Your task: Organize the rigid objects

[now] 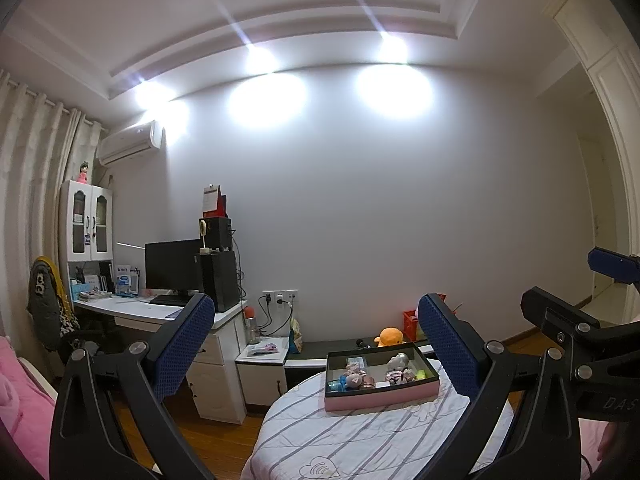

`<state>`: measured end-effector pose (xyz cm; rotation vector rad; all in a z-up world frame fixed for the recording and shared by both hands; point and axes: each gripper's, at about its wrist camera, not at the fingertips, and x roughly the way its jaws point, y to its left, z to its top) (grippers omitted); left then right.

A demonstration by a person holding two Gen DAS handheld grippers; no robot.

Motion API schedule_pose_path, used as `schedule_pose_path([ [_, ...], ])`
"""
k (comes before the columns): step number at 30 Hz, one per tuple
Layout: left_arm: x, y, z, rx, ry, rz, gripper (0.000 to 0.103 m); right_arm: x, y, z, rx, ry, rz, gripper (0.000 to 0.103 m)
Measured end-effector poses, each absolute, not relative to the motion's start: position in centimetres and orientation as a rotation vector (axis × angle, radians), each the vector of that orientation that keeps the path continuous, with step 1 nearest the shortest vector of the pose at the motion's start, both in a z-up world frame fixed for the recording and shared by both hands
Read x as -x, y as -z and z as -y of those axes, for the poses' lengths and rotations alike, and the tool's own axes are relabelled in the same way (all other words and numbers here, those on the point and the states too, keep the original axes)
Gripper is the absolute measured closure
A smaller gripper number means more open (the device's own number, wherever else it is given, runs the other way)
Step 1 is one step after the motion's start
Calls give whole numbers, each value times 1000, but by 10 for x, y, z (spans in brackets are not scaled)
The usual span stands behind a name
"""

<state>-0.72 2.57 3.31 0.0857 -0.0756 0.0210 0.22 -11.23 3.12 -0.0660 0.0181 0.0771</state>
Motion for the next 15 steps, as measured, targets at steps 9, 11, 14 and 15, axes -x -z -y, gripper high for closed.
schedule_pose_path([
  [9,7,-33,-26,-86,-22,75,0,-2,-31,111,67,-76,-19,0],
  [11,7,-33,-26,-86,-22,76,0,-2,-31,111,68,-75,-20,0],
  [14,7,-33,-26,-86,-23,77,0,-2,-31,111,67,-76,-20,0],
  [15,7,-33,-26,-87,-25,77,0,-2,-31,111,68,-76,-20,0],
])
